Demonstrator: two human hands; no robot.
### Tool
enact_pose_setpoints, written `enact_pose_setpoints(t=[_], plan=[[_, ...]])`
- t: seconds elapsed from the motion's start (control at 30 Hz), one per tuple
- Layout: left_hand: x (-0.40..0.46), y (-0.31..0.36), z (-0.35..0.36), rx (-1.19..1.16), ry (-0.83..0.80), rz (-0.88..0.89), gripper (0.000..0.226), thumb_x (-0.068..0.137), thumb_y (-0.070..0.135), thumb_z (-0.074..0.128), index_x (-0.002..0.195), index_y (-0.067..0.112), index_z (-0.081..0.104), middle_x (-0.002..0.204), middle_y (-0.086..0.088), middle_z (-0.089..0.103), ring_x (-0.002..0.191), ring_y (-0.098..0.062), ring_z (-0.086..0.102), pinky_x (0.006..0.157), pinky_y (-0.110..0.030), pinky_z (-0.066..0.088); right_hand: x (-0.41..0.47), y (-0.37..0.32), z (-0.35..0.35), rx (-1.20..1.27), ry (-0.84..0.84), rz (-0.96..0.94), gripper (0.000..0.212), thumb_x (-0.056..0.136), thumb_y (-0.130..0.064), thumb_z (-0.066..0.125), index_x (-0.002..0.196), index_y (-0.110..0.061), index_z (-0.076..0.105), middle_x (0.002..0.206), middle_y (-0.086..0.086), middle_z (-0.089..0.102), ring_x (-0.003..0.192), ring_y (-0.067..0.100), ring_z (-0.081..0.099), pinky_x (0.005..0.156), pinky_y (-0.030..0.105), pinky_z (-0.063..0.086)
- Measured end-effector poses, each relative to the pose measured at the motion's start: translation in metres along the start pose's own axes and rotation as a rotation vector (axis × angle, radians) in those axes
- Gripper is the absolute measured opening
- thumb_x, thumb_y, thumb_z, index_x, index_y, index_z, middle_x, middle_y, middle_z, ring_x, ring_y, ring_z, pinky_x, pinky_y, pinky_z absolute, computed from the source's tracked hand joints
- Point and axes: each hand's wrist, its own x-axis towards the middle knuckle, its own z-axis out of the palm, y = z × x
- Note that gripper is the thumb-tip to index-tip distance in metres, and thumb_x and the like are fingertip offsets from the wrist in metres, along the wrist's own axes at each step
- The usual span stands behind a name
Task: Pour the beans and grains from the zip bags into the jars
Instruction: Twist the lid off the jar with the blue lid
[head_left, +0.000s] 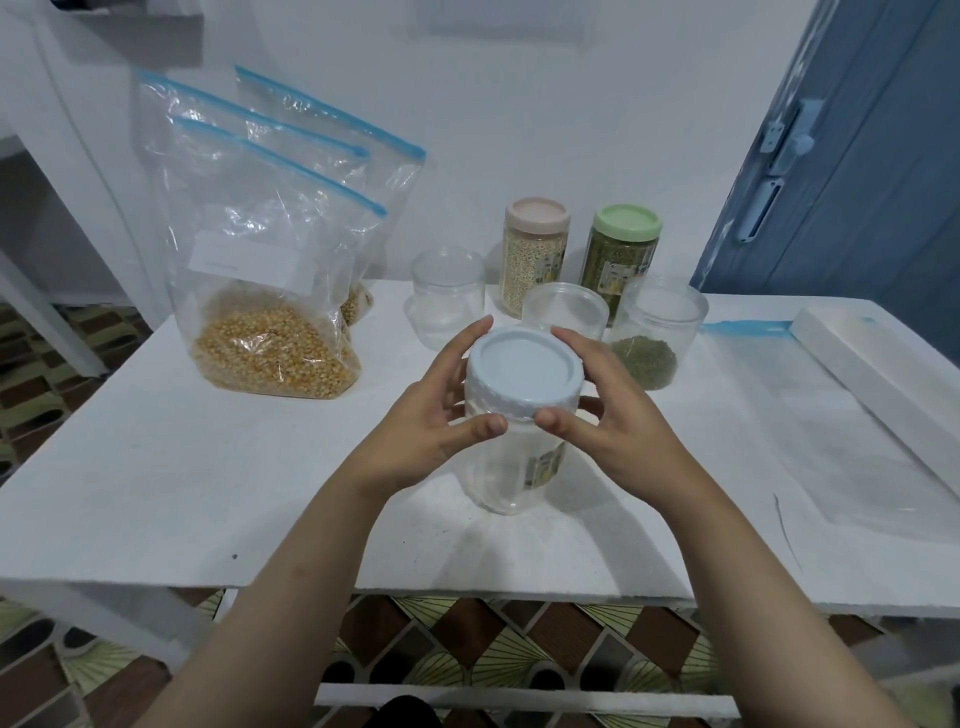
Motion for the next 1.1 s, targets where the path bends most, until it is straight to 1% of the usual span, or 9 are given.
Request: enact_pose_setpoints(t=[0.23, 0.37, 0.53, 0.63, 0.73, 0.8, 0.93, 1.0, 1.1], plan=[[0.002, -0.003, 0.003, 0.009, -0.001, 0.006, 0.096, 0.062, 0.068, 0.08, 0.142, 0.064, 0.026, 0.15, 0.017, 0.044, 0.139, -0.009, 0.043, 0.115, -0.05, 0.037, 0.006, 0.003, -0.001, 0.193, 0.031, -0.029, 0.071, 0.082, -0.044, 0.074, 0.144, -0.034, 0.04, 0.143, -0.018, 0.047, 0.136, 0.002, 0.043, 0.106, 0.03, 0.044], [0.005, -0.005, 0.005, 0.028, 0.029, 0.016, 0.092, 0.06, 0.074, 0.077, 0.135, 0.073, 0.024, 0.146, 0.015, 0.05, 0.133, -0.01, 0.051, 0.114, -0.052, 0.038, 0.006, 0.0, -0.007, 0.282, 0.217, -0.031, 0.061, 0.088, -0.035, 0.062, 0.143, -0.036, 0.036, 0.133, -0.038, 0.047, 0.125, -0.015, 0.046, 0.094, 0.009, 0.043], [0.013, -0.016, 0.024, -0.006, 0.112, 0.04, 0.09, 0.066, 0.075, 0.072, 0.141, 0.068, 0.022, 0.149, 0.02, 0.045, 0.139, -0.008, 0.043, 0.118, -0.05, 0.032, -0.005, 0.028, -0.028, 0.126, 0.468, 0.094, 0.064, 0.088, -0.049, 0.054, 0.149, -0.037, 0.036, 0.128, -0.036, 0.04, 0.106, -0.024, 0.05, 0.079, 0.0, 0.042], [0.019, -0.022, 0.041, -0.078, 0.163, 0.057, 0.087, 0.071, 0.075, 0.067, 0.142, 0.062, 0.019, 0.154, 0.017, 0.039, 0.142, -0.003, 0.036, 0.121, -0.043, 0.027, -0.024, 0.066, -0.036, -0.061, 0.497, 0.221, 0.064, 0.088, -0.057, 0.055, 0.147, -0.04, 0.037, 0.13, -0.034, 0.042, 0.119, -0.001, 0.048, 0.09, 0.01, 0.041], [0.026, -0.023, 0.058, -0.085, 0.189, 0.05, 0.091, 0.074, 0.078, 0.06, 0.147, 0.053, 0.011, 0.158, 0.015, 0.032, 0.144, 0.0, 0.031, 0.122, -0.034, 0.024, -0.045, 0.105, -0.041, -0.246, 0.483, 0.383, 0.084, 0.085, -0.073, 0.054, 0.152, -0.025, 0.037, 0.147, -0.003, 0.048, 0.132, 0.021, 0.045, 0.105, 0.033, 0.037], [0.03, -0.022, 0.067, -0.073, 0.185, 0.047, 0.086, 0.078, 0.076, 0.057, 0.147, 0.054, 0.01, 0.156, 0.018, 0.034, 0.143, 0.003, 0.031, 0.12, -0.028, 0.026, -0.052, 0.118, -0.041, -0.404, 0.442, 0.463, 0.093, 0.079, -0.078, 0.05, 0.151, -0.02, 0.037, 0.146, 0.006, 0.05, 0.132, 0.03, 0.045, 0.107, 0.046, 0.038], [0.033, -0.02, 0.075, -0.065, 0.205, 0.051, 0.082, 0.079, 0.077, 0.055, 0.145, 0.054, 0.012, 0.155, 0.02, 0.034, 0.141, 0.006, 0.032, 0.115, -0.018, 0.027, -0.055, 0.125, -0.039, -0.588, 0.397, 0.529, 0.099, 0.084, -0.063, 0.066, 0.159, -0.023, 0.015, 0.147, 0.008, 0.048, 0.133, 0.034, 0.037, 0.105, 0.047, 0.033], [0.032, -0.02, 0.075, -0.057, 0.208, 0.054, 0.089, 0.076, 0.082, 0.052, 0.147, 0.053, 0.008, 0.159, 0.018, 0.029, 0.143, 0.005, 0.028, 0.118, -0.024, 0.024, -0.053, 0.129, -0.04, -0.564, 0.396, 0.517, 0.103, 0.083, -0.062, 0.067, 0.159, -0.026, 0.008, 0.15, 0.006, 0.045, 0.134, 0.035, 0.036, 0.106, 0.048, 0.032], [0.029, -0.023, 0.074, -0.06, 0.163, 0.078, 0.081, 0.077, 0.082, 0.05, 0.14, 0.063, 0.002, 0.163, 0.013, 0.021, 0.148, 0.001, 0.021, 0.124, -0.036, 0.017, -0.056, 0.121, -0.039, -0.328, 0.494, 0.419, 0.092, 0.085, -0.069, 0.058, 0.158, -0.029, 0.018, 0.155, 0.001, 0.039, 0.14, 0.03, 0.036, 0.113, 0.055, 0.032]])
